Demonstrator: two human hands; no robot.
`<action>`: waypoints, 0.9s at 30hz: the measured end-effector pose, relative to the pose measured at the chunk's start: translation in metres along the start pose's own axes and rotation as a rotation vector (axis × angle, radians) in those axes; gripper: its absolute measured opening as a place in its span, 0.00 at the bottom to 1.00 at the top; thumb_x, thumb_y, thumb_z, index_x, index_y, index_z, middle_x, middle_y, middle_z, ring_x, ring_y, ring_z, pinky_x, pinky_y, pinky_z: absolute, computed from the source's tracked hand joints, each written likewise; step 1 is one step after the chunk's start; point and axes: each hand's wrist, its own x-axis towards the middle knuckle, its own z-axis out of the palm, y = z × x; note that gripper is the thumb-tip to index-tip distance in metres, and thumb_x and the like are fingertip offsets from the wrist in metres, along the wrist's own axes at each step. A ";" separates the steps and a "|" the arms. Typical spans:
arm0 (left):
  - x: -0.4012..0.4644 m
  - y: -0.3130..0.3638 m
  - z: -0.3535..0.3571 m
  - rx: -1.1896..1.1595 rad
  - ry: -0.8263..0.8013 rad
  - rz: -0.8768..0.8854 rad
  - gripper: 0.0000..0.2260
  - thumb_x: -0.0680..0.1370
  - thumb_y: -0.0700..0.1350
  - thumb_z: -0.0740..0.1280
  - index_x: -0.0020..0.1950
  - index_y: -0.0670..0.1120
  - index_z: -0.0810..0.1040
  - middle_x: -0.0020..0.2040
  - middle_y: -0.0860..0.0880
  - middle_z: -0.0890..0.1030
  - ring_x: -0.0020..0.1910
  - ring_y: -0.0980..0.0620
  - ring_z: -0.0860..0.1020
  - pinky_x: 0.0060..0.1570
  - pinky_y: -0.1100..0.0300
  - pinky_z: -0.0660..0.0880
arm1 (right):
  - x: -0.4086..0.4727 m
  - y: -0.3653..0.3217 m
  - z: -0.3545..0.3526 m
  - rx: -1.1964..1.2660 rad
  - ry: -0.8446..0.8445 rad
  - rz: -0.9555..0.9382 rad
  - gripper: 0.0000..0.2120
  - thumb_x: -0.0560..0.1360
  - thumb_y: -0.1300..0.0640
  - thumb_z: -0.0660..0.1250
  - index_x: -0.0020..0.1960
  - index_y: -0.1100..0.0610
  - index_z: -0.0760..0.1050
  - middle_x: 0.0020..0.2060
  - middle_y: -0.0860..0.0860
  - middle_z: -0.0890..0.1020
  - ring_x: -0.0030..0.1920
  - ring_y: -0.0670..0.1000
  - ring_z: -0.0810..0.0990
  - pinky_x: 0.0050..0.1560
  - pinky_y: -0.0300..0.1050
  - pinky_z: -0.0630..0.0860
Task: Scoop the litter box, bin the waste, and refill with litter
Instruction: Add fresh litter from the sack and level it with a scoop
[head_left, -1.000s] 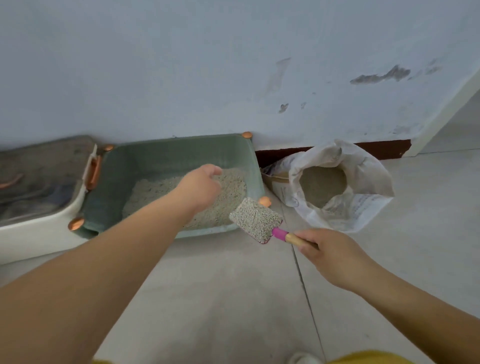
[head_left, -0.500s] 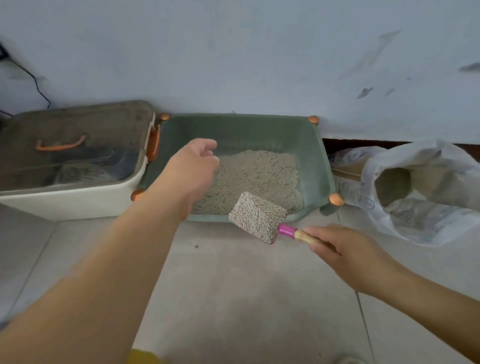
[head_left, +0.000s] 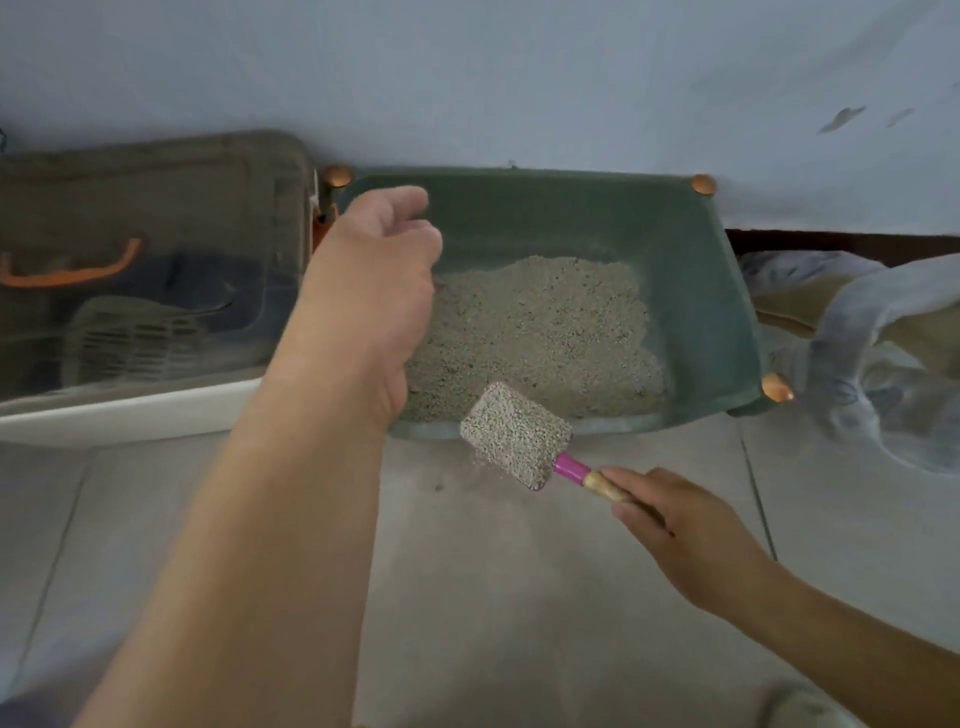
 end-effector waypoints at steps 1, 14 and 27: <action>0.003 -0.001 -0.001 -0.010 -0.001 -0.006 0.15 0.79 0.41 0.60 0.64 0.53 0.73 0.60 0.55 0.76 0.59 0.57 0.73 0.54 0.59 0.67 | 0.001 -0.004 0.006 0.017 0.005 0.021 0.17 0.80 0.52 0.58 0.68 0.45 0.69 0.35 0.42 0.67 0.34 0.39 0.68 0.36 0.31 0.64; 0.018 -0.009 -0.001 -0.038 -0.052 -0.025 0.15 0.79 0.41 0.61 0.64 0.53 0.74 0.60 0.56 0.77 0.59 0.59 0.74 0.53 0.61 0.68 | 0.054 -0.042 0.044 0.210 0.170 0.185 0.18 0.80 0.54 0.56 0.70 0.51 0.69 0.46 0.49 0.75 0.47 0.48 0.73 0.47 0.42 0.67; 0.018 -0.009 0.000 -0.052 -0.063 -0.044 0.13 0.79 0.42 0.62 0.60 0.54 0.76 0.59 0.55 0.78 0.59 0.58 0.75 0.58 0.58 0.67 | 0.066 -0.036 0.054 0.165 0.222 0.408 0.18 0.81 0.53 0.55 0.70 0.51 0.68 0.57 0.54 0.76 0.57 0.54 0.74 0.53 0.46 0.70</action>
